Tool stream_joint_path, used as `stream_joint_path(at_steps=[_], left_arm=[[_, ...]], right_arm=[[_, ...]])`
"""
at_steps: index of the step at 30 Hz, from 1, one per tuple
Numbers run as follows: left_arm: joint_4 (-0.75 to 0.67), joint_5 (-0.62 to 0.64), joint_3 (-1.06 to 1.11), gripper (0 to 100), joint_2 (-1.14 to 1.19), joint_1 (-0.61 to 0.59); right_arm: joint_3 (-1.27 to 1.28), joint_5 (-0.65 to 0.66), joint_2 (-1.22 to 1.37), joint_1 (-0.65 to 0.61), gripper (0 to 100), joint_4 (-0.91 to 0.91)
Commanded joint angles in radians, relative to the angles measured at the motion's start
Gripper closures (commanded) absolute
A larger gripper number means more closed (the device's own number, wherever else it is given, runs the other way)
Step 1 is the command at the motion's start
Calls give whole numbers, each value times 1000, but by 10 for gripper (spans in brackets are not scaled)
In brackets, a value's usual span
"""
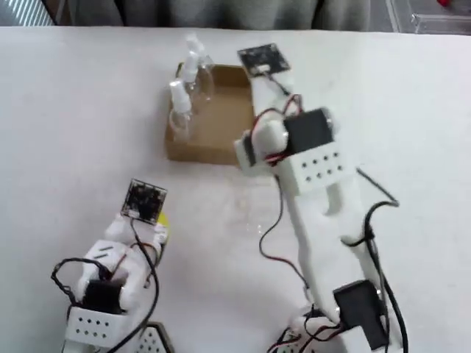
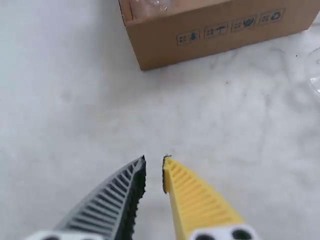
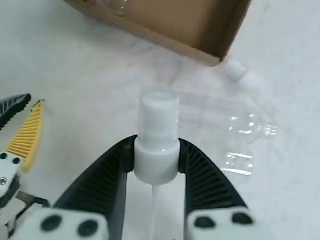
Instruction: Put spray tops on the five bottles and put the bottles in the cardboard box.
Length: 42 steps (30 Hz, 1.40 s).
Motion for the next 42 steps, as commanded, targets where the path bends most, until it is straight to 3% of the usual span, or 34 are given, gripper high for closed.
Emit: stream_joint_path(at_steps=[1,5,11,22,29,35,42], left_arm=[[0,-2,-3,924,-16,-8],[2,-2,-3,924,-16,-8],[2,-2,-3,924,-16,-8],[2,-2,-3,924,-16,-10],[0,-2,-3,924,-16,-10],[0,-2,-3,924,-16,-10],[-2,-2,-3,924,-16,-10]], right_arm=[[35,-199,-39,-96,983,-19],[115,-316,-39,-183,983,-119],[253,-322,-35,-292,983,-269],[362,-322,159,-352,947,-493],[362,-316,163,-352,737,-490],[308,-313,163,-348,729,-433],[48,-311,163,-265,730,-77]])
